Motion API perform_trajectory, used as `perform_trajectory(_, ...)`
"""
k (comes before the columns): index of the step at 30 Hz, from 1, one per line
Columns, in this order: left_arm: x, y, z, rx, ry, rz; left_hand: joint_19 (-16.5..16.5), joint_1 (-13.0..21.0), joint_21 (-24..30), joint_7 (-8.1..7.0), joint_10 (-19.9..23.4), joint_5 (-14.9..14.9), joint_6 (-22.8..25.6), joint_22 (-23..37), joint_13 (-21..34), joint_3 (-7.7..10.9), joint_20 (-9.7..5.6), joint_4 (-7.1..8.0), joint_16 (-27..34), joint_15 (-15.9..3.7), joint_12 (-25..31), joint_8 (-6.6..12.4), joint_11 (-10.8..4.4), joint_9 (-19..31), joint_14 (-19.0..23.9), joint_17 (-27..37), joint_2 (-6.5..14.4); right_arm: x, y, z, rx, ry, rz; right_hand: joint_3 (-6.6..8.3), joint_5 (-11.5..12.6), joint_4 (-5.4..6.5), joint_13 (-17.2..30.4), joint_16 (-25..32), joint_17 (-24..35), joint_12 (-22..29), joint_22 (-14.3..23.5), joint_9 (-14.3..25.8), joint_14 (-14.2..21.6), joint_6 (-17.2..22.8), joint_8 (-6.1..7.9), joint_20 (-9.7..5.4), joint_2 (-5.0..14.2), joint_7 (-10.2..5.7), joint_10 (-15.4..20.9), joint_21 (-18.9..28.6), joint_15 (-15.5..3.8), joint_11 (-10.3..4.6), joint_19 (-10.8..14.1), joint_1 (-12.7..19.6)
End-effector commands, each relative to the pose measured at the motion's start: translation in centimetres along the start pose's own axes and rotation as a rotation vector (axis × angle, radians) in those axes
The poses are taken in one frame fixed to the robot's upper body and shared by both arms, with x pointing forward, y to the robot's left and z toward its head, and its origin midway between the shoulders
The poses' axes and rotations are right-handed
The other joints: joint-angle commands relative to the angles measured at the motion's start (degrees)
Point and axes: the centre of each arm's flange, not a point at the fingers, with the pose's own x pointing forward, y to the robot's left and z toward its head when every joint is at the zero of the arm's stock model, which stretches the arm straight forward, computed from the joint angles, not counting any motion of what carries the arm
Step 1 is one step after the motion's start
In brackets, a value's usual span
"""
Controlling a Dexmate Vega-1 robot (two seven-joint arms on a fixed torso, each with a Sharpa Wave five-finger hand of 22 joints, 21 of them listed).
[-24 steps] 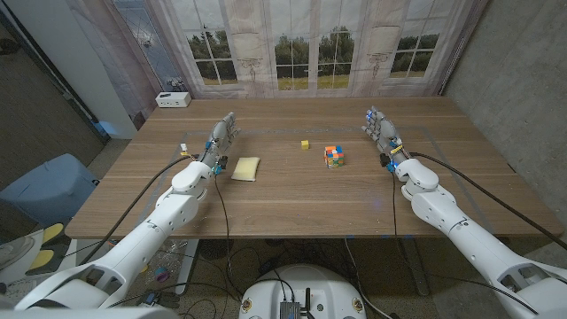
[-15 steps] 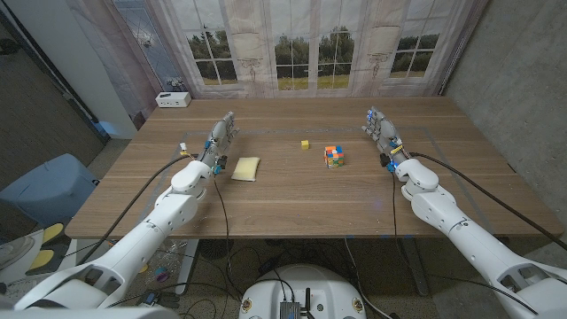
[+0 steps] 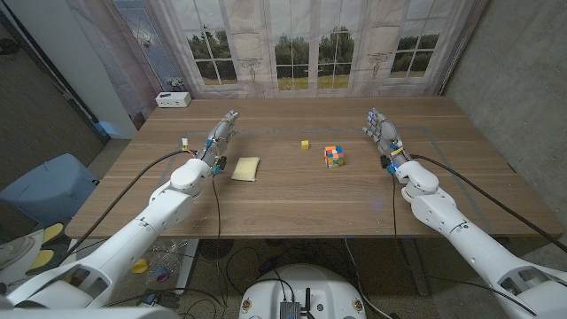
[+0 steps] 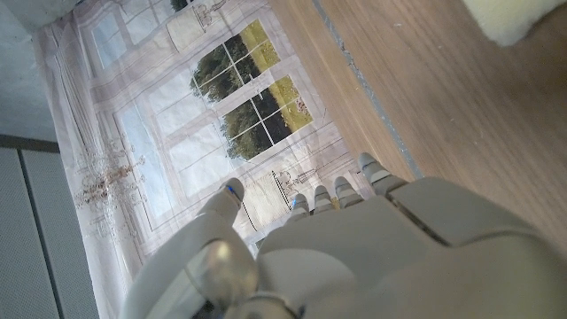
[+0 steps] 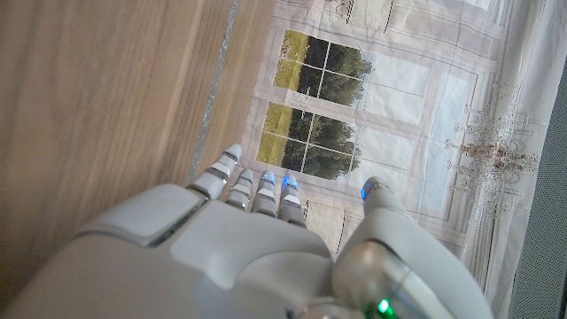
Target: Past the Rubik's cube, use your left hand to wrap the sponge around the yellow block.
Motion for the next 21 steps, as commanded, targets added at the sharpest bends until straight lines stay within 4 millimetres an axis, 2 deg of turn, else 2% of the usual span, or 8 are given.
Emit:
perform_trajectory(1, -1.1, 0.4, 1.5, 0.26, 0.01, 0.001, 0.8, 0.5, 0.1, 0.08, 1.3, -0.1, 1.3, 0.1, 0.1, -0.01, 0.59, -0.8, 0.3, -0.05, 0.7, 0.53, -0.02, 0.0, 1.1, 0.2, -0.6, -0.6, 0.5, 0.1, -0.002, -0.004, -0.004, 0.2, 0.3, 0.05, 0.2, 0.6, 0.2, 0.3, 0.2, 0.2, -0.1, 0.8, 0.45, 0.39, -0.13, -0.25, 0.6, 0.5, 0.86, 0.29, 0.1, 0.0)
perform_trajectory(9, -1.8, 0.9, 2.4, 0.382, 0.013, -0.028, 2.0, 1.1, 0.2, 0.04, 2.7, -0.2, 2.4, 0.2, 0.1, -0.31, 0.23, -1.75, 0.3, -0.53, 0.9, 0.45, -0.24, 0.0, 2.4, 0.2, -1.0, -1.3, 1.3, 0.1, -0.003, -0.009, -0.008, 0.17, 0.2, 0.03, 0.3, 0.6, 0.2, 0.4, 0.2, 0.2, 0.0, 1.1, 0.49, 0.51, -0.12, -0.29, 0.9, 0.5, 1.04, 0.66, 0.1, -0.1)
perform_trajectory(14, -2.0, 1.1, 3.1, 0.482, 0.016, -0.054, 2.7, 1.6, 0.2, -0.38, 3.3, -0.3, 2.9, 0.1, 0.1, -0.66, 0.02, -2.69, 0.2, -0.88, 0.9, 0.35, -0.94, 0.0, 3.0, 0.2, -1.8, -1.9, 2.0, 0.2, -0.01, -0.012, -0.011, 0.15, 0.2, 0.01, 0.3, 0.6, 0.3, 0.4, 0.2, 0.2, 0.1, 1.2, 0.5, 0.54, -0.12, -0.27, 0.9, 0.6, 1.14, 0.73, 0.2, -0.1)
perform_trajectory(21, -2.0, 1.5, 4.2, 0.612, 0.021, -0.113, 3.5, 2.3, 0.3, -0.8, 3.8, -0.4, 3.4, 0.1, 0.1, -0.9, -0.46, -3.72, 0.1, -1.49, 0.9, 0.33, -1.46, 0.1, 3.5, 0.3, -2.6, -3.5, 3.2, 0.3, -0.015, -0.023, -0.027, 0.13, 0.2, -0.02, 0.3, 0.6, 0.3, 0.4, 0.2, 0.2, 0.2, 1.3, 0.5, 0.55, -0.13, -0.19, 1.1, 0.6, 1.13, 0.77, 0.2, -0.2)
